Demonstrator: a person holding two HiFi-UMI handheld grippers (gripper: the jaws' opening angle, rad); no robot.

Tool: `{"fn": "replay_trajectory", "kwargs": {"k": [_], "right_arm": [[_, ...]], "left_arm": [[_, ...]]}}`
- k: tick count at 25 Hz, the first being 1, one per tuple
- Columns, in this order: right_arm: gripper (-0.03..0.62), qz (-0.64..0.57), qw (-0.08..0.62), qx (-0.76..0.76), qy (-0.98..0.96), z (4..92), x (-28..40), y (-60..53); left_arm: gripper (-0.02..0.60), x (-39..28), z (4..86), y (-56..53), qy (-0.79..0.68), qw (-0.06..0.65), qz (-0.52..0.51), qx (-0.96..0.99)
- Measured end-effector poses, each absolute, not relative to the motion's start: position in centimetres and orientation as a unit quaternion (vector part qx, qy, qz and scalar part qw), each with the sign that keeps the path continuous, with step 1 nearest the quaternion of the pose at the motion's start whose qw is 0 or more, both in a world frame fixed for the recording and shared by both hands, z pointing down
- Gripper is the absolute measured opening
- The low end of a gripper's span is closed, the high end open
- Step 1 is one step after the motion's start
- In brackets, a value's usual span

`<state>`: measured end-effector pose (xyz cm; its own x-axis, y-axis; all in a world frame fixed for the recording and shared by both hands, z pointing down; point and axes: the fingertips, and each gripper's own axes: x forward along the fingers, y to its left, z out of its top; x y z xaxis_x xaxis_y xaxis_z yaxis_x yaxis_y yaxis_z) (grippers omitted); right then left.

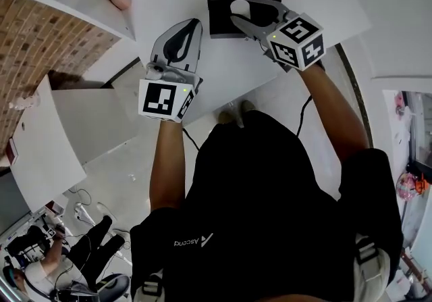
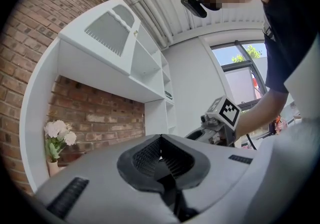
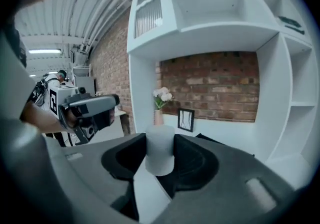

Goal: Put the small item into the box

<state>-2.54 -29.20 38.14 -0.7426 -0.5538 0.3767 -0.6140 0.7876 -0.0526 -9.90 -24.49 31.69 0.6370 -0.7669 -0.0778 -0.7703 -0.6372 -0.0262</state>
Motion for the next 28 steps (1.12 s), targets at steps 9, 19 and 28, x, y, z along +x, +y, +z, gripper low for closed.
{"fn": "replay_trajectory", "kwargs": {"k": [9,19,28], "right_arm": [[0.17,0.141,0.375,0.252,-0.881,48.5,-4.8,-33.4],[0.171,0.2,0.486,0.259,-0.811,55.3,-5.6,-36.0],[0.172,0.206,0.536,0.262,-0.776,58.3,-6.0,-37.4]], "left_arm": [[-0.002,-10.4,36.0,-27.1,0.44,0.006,0.01,-0.898],[-0.002,-11.1,38.9,-28.4,0.441,-0.023,0.013,-0.897],[-0.002,-11.6,39.3,-28.2,0.442,-0.042,0.019,-0.896]]}}
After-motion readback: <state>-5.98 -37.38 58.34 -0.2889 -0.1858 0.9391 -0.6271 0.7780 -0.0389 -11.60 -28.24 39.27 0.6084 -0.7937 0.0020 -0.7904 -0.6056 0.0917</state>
